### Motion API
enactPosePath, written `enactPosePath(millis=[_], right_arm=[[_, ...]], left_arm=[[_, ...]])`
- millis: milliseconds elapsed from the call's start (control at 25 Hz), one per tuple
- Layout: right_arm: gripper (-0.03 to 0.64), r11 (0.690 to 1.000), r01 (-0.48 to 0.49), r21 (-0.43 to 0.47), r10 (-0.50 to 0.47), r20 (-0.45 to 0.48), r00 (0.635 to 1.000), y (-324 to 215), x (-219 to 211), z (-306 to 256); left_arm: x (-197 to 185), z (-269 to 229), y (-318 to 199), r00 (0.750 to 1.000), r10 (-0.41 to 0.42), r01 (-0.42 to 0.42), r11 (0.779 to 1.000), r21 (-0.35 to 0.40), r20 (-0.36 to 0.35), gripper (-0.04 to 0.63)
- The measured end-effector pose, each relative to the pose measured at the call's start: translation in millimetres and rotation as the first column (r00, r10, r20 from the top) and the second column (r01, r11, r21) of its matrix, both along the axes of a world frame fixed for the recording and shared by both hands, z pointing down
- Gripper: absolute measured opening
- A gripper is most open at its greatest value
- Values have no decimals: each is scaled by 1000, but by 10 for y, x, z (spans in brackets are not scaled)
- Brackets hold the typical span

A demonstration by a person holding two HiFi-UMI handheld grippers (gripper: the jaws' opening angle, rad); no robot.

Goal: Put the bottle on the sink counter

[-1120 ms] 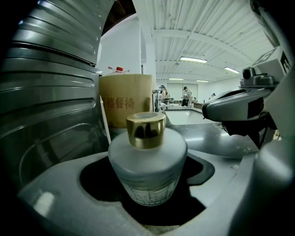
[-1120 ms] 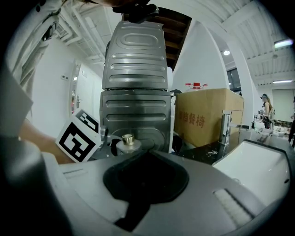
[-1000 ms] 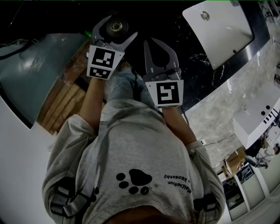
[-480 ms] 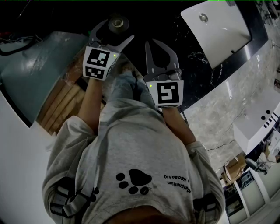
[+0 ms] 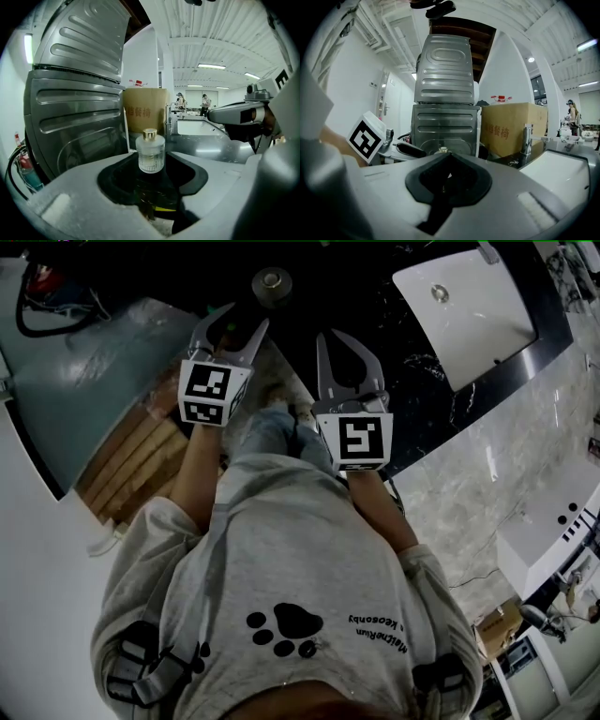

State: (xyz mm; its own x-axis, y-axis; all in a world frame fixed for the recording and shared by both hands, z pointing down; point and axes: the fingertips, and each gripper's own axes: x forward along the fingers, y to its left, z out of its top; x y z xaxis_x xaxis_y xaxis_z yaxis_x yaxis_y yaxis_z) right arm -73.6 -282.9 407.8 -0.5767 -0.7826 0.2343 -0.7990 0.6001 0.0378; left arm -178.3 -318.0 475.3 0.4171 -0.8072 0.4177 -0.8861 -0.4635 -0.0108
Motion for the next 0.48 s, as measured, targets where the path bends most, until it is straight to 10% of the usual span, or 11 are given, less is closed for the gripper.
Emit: enactPosePath(millis=[200,480], right_arm=[[2,999,14,40,-15,36,999,111,-2,-209],[2,996,29,88,-34,66,997,302,101,-446]], left_arm=[[32,-281,197,998,-41,38,996,75,37,5],[170,-720,558,987,-129,141,981,134,-95,1]])
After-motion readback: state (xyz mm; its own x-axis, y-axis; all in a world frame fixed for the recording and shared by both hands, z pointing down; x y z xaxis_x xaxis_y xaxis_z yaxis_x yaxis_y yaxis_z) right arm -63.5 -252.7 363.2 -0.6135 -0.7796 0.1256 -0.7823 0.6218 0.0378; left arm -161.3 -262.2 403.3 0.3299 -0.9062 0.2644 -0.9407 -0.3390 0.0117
